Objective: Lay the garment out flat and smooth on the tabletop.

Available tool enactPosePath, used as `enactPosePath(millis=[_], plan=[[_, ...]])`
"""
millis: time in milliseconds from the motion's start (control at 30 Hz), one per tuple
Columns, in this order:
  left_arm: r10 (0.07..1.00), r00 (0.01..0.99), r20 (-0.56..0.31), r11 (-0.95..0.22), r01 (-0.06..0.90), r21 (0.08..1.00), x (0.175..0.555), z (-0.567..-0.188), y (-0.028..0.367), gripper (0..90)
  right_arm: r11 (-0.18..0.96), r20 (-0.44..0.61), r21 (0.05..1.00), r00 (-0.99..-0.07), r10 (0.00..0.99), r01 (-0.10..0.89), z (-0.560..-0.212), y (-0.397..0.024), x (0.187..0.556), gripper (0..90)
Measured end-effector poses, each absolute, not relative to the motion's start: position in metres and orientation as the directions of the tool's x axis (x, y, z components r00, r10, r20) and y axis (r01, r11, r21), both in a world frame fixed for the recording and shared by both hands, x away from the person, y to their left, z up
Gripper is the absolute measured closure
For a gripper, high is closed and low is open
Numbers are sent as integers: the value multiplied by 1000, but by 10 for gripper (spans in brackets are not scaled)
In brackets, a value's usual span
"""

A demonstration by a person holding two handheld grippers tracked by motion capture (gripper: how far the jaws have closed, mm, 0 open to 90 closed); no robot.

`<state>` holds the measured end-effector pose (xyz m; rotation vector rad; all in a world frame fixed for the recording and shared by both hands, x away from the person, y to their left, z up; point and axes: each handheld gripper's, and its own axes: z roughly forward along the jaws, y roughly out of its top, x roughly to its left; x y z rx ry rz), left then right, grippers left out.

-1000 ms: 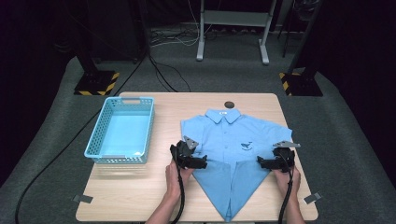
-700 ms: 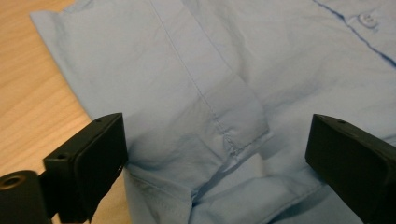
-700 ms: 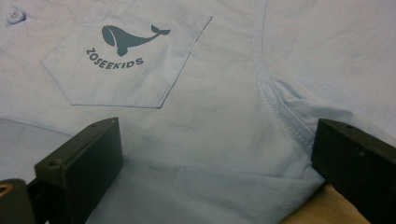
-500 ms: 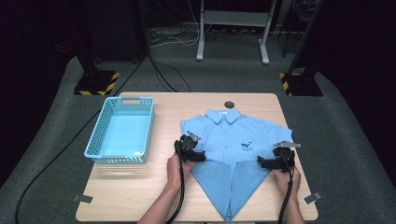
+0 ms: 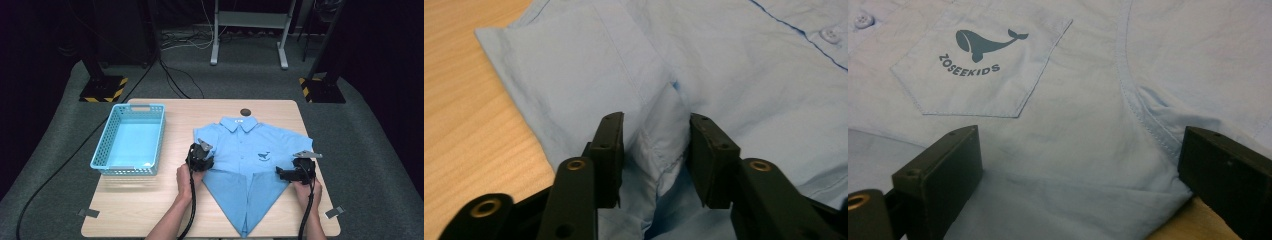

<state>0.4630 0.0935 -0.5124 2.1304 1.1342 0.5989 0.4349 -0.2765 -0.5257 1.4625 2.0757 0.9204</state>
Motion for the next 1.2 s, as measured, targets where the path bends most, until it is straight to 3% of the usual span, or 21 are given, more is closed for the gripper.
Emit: enactPosePath(millis=[233, 367, 533, 800, 1200], plan=[[832, 542, 123, -446, 518, 730, 462, -510, 94, 784, 219, 25, 730, -346, 938, 647, -526, -277, 435, 39], [837, 542, 78, -419, 543, 728, 465, -511, 100, 821, 217, 26, 730, -344, 939, 648, -526, -277, 435, 40], [862, 506, 24, -356, 570, 740, 468, -511, 109, 832, 216, 26, 731, -343, 939, 648, -526, -277, 435, 41], [889, 457, 10, -296, 558, 775, 466, -505, 123, 832, 216, 26, 731, -343, 939, 647, -526, -277, 435, 42], [955, 296, -12, -168, 577, 799, 461, -508, 157, 830, 216, 26, 731, -343, 939, 647, -526, -277, 435, 44]])
